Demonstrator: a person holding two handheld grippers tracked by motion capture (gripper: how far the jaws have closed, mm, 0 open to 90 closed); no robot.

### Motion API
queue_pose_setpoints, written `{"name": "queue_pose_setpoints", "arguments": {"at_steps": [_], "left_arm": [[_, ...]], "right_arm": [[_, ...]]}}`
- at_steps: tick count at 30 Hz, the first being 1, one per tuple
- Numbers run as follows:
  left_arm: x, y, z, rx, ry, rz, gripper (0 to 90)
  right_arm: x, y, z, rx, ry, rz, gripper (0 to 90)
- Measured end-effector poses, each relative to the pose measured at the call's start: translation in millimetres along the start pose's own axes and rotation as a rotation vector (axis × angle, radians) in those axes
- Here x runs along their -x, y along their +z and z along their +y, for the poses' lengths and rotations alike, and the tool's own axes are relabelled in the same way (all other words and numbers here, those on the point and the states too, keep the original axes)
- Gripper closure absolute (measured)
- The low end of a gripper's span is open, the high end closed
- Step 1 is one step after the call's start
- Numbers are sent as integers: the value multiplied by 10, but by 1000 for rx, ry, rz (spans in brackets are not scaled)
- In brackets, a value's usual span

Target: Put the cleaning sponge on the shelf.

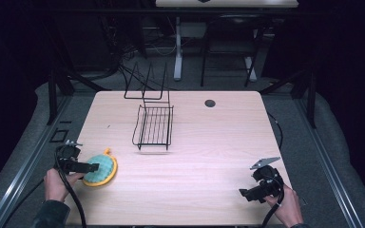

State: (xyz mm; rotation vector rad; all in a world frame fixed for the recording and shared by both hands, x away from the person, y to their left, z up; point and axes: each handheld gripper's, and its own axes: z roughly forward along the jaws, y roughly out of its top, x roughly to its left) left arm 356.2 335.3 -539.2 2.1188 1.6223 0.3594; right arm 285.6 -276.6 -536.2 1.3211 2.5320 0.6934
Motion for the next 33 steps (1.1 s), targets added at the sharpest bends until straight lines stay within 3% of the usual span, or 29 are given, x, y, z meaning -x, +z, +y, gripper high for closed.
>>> {"name": "queue_pose_setpoints", "arguments": {"at_steps": [11,21,33], "left_arm": [[-25,51,-34,11,-2,-61,375],[-11,64,-101,47,-29,-56,555],[4,54,-151,94,9,-15,780]], "right_arm": [[-6,-1,-4,-2,2,-3,54],[-21,-18,-3,2,0,-4,60],[-22,-29,0,6,-8,-7,62]]}}
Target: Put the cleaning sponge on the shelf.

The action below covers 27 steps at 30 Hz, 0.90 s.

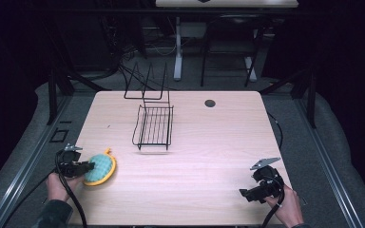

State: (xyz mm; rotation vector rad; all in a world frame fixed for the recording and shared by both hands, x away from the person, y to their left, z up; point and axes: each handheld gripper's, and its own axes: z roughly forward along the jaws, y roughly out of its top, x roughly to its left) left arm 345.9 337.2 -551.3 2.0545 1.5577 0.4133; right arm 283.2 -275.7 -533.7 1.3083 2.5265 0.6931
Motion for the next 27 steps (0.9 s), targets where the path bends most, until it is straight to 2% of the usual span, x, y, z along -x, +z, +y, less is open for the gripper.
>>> {"name": "queue_pose_setpoints", "arguments": {"at_steps": [7,13,27], "left_arm": [[31,-22,1,18,52,27,820],[26,-85,14,35,63,19,845],[73,-277,70,93,93,31,867]], "right_arm": [[8,8,-4,-3,1,1,63],[11,3,-5,0,0,-1,61],[22,5,-12,5,2,-7,61]]}}
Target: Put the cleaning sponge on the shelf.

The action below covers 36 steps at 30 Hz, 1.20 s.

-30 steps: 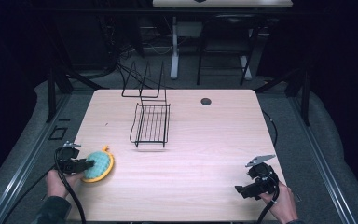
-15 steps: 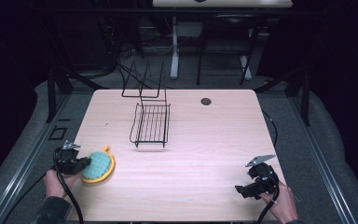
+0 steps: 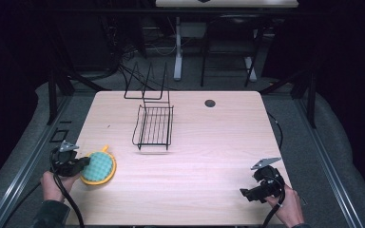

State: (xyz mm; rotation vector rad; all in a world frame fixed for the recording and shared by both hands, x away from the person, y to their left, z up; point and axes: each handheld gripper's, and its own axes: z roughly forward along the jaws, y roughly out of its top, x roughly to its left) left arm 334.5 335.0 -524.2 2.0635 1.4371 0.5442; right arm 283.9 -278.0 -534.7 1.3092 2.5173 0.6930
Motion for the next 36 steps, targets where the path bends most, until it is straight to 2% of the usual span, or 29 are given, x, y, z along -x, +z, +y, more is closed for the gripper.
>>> {"name": "queue_pose_setpoints", "arguments": {"at_steps": [14,36], "left_arm": [[64,-198,78,70,16,3,870],[118,-454,213,164,4,-38,870]], "right_arm": [[9,-4,-8,9,0,-13,57],[10,-3,-9,0,0,-15,57]]}}
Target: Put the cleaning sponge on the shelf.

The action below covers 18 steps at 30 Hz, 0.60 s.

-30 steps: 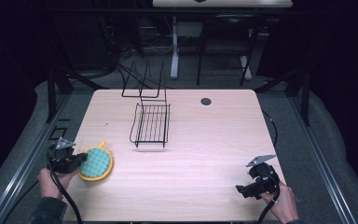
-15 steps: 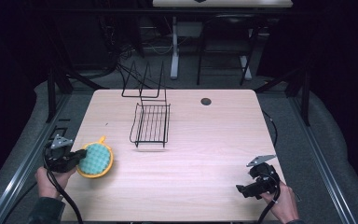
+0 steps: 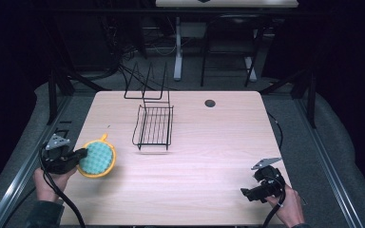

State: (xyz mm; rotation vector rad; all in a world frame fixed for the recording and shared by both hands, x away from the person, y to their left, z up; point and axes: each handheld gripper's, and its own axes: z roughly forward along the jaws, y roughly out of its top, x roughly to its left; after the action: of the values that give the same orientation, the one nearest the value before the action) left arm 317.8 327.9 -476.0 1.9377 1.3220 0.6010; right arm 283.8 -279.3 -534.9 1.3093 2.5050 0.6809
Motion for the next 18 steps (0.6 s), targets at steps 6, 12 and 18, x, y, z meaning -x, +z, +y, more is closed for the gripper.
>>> {"name": "queue_pose_setpoints", "arguments": {"at_steps": [6,12,18], "left_arm": [[19,-30,50,19,-4,-10,870],[24,-53,109,48,-14,-29,870],[78,-12,190,61,-6,-40,871]], "right_arm": [[7,0,-1,-3,-2,0,57],[8,3,1,-8,3,6,57],[5,3,0,-1,0,-2,57]]}}
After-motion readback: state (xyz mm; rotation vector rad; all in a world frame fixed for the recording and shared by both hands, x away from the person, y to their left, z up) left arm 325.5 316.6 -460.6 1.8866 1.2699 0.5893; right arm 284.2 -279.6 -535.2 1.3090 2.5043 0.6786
